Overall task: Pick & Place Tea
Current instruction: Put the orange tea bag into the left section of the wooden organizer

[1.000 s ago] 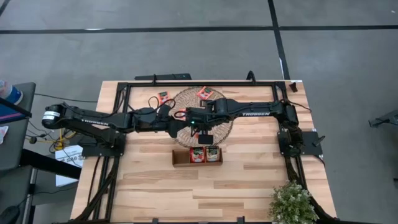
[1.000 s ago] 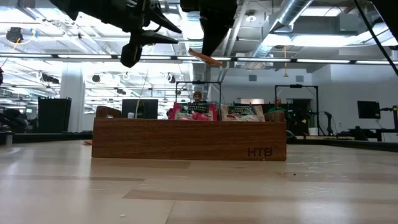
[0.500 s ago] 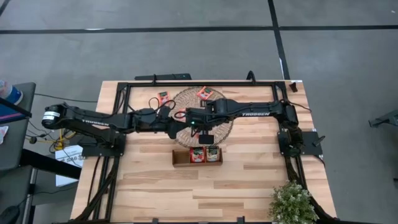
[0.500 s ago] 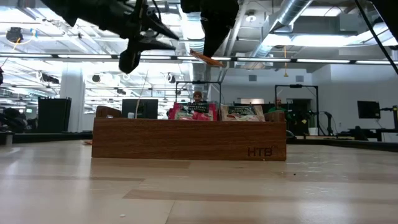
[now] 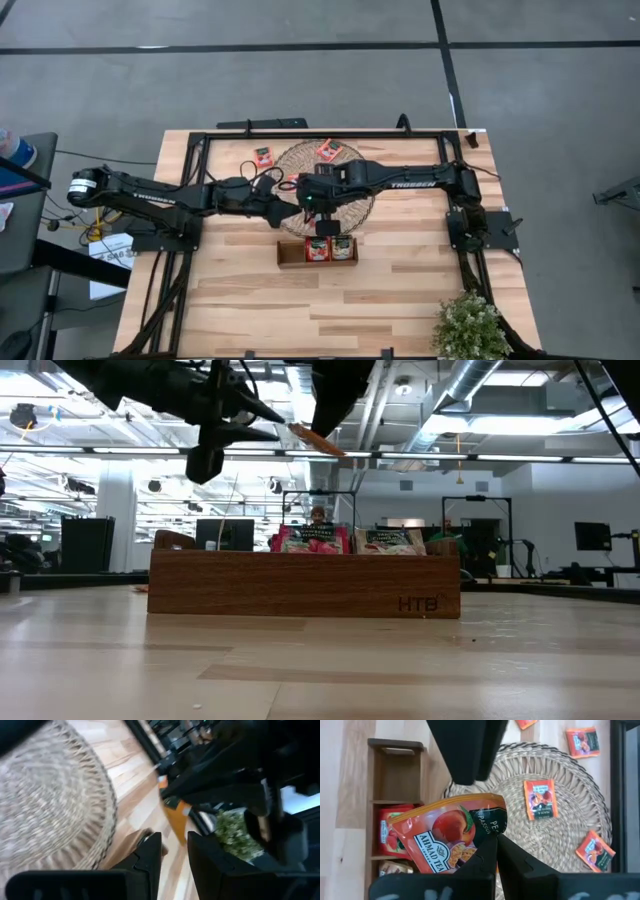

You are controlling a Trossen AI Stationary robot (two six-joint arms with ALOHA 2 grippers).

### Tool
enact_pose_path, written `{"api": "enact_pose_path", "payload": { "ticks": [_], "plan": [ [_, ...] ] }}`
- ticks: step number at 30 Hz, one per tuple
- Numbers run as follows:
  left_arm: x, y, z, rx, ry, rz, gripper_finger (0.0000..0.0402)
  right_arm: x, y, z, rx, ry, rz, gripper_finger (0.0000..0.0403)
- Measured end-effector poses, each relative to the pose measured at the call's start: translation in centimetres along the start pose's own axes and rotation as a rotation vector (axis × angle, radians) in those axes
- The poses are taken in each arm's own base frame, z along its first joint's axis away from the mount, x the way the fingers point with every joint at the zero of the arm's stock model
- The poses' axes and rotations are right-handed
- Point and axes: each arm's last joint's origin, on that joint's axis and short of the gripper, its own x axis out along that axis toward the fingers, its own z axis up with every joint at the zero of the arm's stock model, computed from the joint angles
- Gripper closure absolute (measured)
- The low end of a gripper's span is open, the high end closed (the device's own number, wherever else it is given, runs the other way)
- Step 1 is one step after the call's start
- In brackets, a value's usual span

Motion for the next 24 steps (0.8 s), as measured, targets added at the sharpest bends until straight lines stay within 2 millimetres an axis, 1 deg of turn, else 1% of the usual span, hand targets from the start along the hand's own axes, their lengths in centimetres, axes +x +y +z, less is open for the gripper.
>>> {"api": "enact_pose_path", "payload": {
  "ticks": [5,9,17,21,24],
  "plan": [
    [0.0,0.1,0.1,-0.003,-0.011,0.006,0.0315,0.0,-0.1,0.2,-0.007,-0.016,-0.003,0.0403],
    [0.0,-0.2,0.4,-0.026,-0.044,-0.021,0.0315,0.0,-0.1,0.2,-0.006,-0.024,0.002,0.0403],
    [0.0,-0.2,0.6,-0.030,-0.092,0.008,0.0315,0.0,-0.1,0.4,-0.013,-0.043,0.010,0.0403],
    [0.6,0.3,0.2,-0.049,-0.082,0.042,0.0315,0.0,-0.1,0.5,-0.012,-0.050,0.009,0.0403],
    [1.6,0.3,0.1,-0.051,-0.047,0.038,0.0315,0.0,-0.2,0.5,-0.011,-0.055,0.008,0.0403]
  ]
}}
